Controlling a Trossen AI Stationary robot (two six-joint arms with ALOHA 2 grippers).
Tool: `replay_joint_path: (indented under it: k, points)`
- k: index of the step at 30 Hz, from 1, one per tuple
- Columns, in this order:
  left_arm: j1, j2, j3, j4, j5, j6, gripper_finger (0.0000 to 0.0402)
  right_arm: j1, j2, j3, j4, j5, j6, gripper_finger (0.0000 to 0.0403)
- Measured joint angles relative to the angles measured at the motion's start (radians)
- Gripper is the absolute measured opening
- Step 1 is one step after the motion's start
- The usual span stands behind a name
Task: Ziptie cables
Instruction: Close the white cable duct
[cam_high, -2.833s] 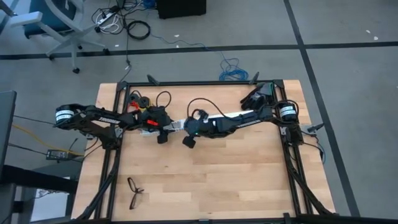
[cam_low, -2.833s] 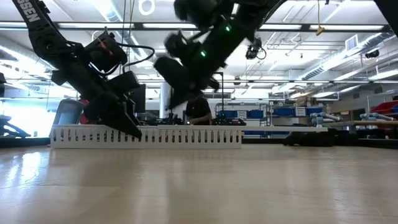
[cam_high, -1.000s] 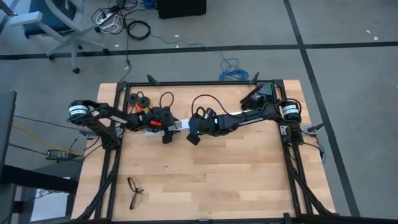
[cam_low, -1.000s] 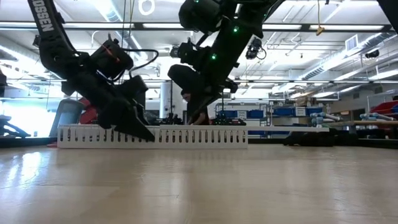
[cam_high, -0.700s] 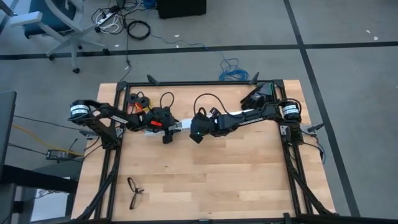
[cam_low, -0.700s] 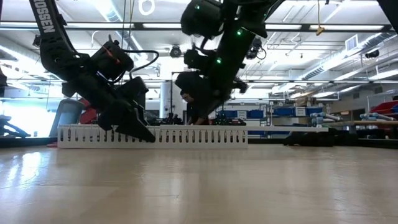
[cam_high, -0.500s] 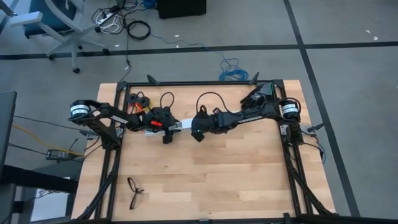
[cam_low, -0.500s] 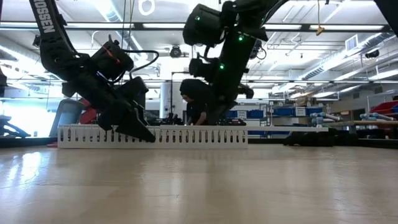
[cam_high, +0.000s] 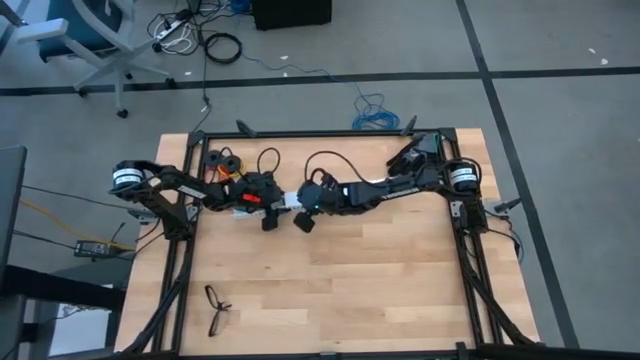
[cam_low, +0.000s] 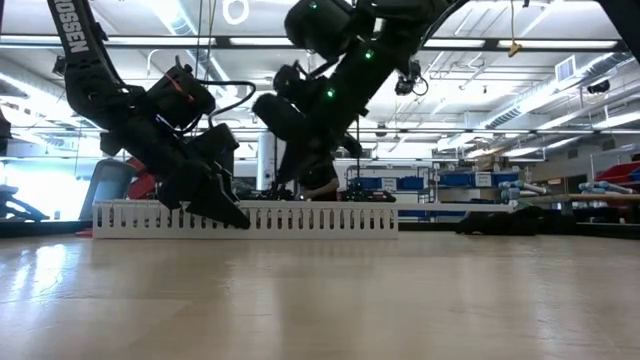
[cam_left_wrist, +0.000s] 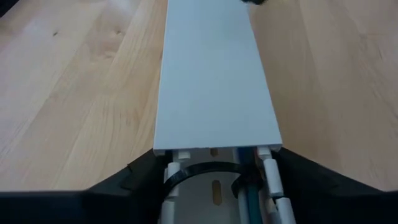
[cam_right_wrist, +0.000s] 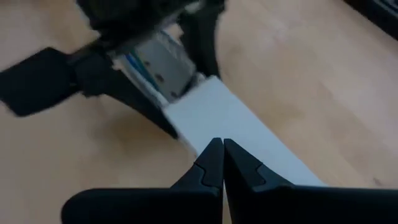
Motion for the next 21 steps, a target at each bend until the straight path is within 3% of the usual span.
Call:
replay_joint_path:
  k: [10, 21]
  points:
    - [0.000, -0.006, -0.003, 0.021, -0.004, 0.006, 0.0310, 0.020, -0.001, -0.002, -0.008, 0.014, 0.000, 0.0000]
    - [0.000, -0.145, -0.008, -0.186, -0.007, 0.001, 0.0308, 0.020, -0.006, -0.001, -0.030, 0.016, -0.001, 0.0000]
